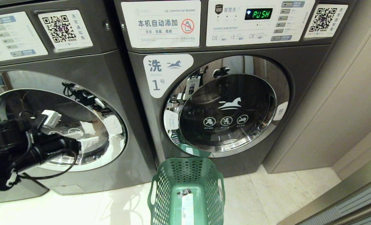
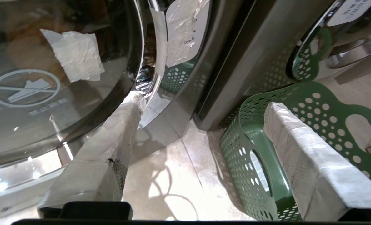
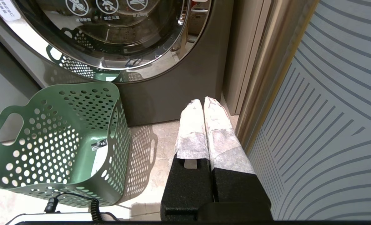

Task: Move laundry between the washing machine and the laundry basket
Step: Open the lid of the washing machine

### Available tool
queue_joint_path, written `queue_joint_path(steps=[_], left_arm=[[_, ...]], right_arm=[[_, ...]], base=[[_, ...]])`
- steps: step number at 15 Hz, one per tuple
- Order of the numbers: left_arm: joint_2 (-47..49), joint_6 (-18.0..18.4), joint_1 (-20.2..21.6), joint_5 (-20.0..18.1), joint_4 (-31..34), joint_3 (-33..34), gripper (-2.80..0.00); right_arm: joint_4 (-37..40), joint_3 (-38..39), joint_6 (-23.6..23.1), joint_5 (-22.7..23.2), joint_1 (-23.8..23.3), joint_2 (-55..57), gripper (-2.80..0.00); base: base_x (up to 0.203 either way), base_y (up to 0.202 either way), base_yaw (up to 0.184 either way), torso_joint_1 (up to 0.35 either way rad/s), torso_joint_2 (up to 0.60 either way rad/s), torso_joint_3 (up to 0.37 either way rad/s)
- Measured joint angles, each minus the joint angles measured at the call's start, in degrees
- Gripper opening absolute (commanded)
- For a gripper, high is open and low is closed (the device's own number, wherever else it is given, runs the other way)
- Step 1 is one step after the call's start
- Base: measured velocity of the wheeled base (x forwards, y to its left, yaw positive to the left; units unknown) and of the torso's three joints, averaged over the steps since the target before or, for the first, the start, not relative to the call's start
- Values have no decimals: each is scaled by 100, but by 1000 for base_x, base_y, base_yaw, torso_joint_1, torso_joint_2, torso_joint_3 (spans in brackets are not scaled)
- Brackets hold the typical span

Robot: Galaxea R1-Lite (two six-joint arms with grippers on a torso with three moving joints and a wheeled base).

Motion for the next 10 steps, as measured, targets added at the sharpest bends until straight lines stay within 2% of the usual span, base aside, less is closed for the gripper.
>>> queue_joint_path(steps=[3, 5, 10], left_arm=[[306, 6, 108, -671, -589, 2, 0], [636, 9, 119, -943, -1241, -72, 0], [1076, 63, 100, -1027, -1913, -178, 0]], right_arm=[[0, 0, 0, -2, 0, 0, -280], [0, 0, 0, -2, 0, 0, -280], [0, 0, 0, -2, -2, 0, -280]], base=[[0, 0, 0, 0, 0, 0], [0, 0, 0, 0, 0, 0], [0, 0, 0, 0, 0, 0]])
